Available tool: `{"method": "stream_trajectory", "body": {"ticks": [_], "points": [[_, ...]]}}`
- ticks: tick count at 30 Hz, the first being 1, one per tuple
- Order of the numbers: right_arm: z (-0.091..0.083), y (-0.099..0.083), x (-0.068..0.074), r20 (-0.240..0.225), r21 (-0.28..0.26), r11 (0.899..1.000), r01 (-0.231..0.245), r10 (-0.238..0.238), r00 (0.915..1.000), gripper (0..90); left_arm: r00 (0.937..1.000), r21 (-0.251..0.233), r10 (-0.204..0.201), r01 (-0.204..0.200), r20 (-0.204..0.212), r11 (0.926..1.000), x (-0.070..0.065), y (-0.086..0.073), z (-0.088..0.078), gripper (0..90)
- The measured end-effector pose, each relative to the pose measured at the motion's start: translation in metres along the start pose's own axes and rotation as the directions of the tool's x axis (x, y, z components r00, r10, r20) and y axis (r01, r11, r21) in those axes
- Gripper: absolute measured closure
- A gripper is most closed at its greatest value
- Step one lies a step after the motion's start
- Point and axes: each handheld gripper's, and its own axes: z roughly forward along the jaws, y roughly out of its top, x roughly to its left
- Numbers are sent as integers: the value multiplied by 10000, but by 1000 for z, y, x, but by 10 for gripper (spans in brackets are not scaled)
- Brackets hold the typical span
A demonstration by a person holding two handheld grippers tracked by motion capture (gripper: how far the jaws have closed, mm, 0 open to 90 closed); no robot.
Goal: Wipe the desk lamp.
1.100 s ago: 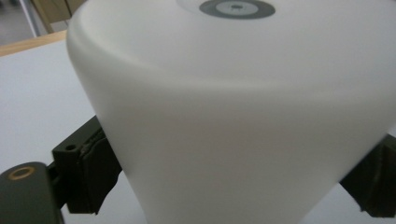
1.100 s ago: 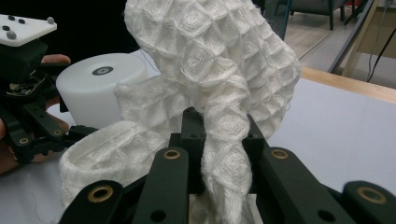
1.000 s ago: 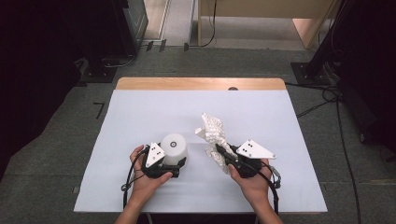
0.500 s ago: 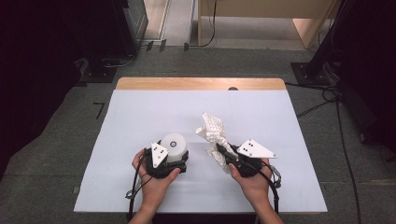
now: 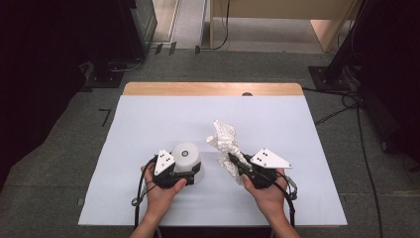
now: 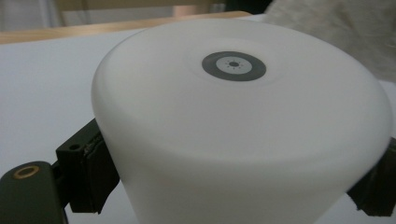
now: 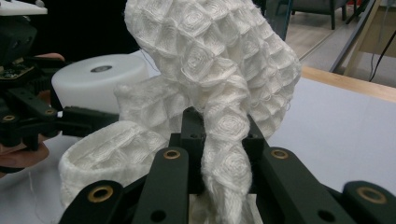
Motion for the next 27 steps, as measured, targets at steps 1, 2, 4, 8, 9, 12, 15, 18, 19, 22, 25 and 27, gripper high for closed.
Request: {"method": "stream_trajectory", "body": {"ticks": [1, 2, 4, 8, 9, 12, 15, 18, 19, 22, 25, 27], "points": [[-1, 1, 0, -15, -37, 10000, 55, -55, 10000, 782, 9990, 59, 29, -32, 452, 10000, 0, 1, 0, 79], [-1, 2, 1, -33, -117, 9999, 101, -102, 9999, 782, 9961, 98, -32, 24, 884, 9999, -1, 1, 1, 79], [-3, 5, 3, -76, -195, 9998, 94, -95, 9999, 782, 9861, 229, -79, 41, 1657, 9997, -4, 2, 3, 79], [-5, 8, 8, -170, -417, 9991, 113, -120, 9998, 782, 9703, 645, 350, -519, 2392, 9966, -17, 4, 7, 80], [-6, 8, 10, -163, -524, 9985, 155, -164, 9997, 782, 9665, 710, 427, -626, 2532, 9955, -21, 4, 8, 80], [-5, 9, 16, -248, -652, 9976, 237, -254, 9994, 782, 9582, 813, 450, -707, 2825, 9942, -28, 5, 10, 79], [-1, 7, 21, -350, -587, 9978, 309, -329, 9988, 782, 9545, 772, 509, -768, 2939, 9940, -30, 7, 9, 80], [3, 3, 25, -478, -388, 9988, 297, -315, 9984, 782, 9559, 561, 259, -442, 2924, 9974, -26, 11, 5, 80], [5, 1, 26, -516, -377, 9988, 300, -320, 9982, 782, 9538, 496, 136, -298, 3002, 9983, -23, 12, 3, 80], [8, -2, 30, -636, -230, 9993, 302, -316, 9975, 782, 9488, 189, -363, 320, 3139, 9993, -13, 14, -3, 80], [14, -6, 35, -813, -39, 9989, 475, -477, 9955, 783, 9459, -88, -587, 649, 3190, 9979, -4, 19, -10, 80], [17, -8, 37, -910, 116, 9983, 567, -554, 9943, 783, 9494, -243, -570, 678, 3088, 9974, 0, 21, -15, 80]]}}
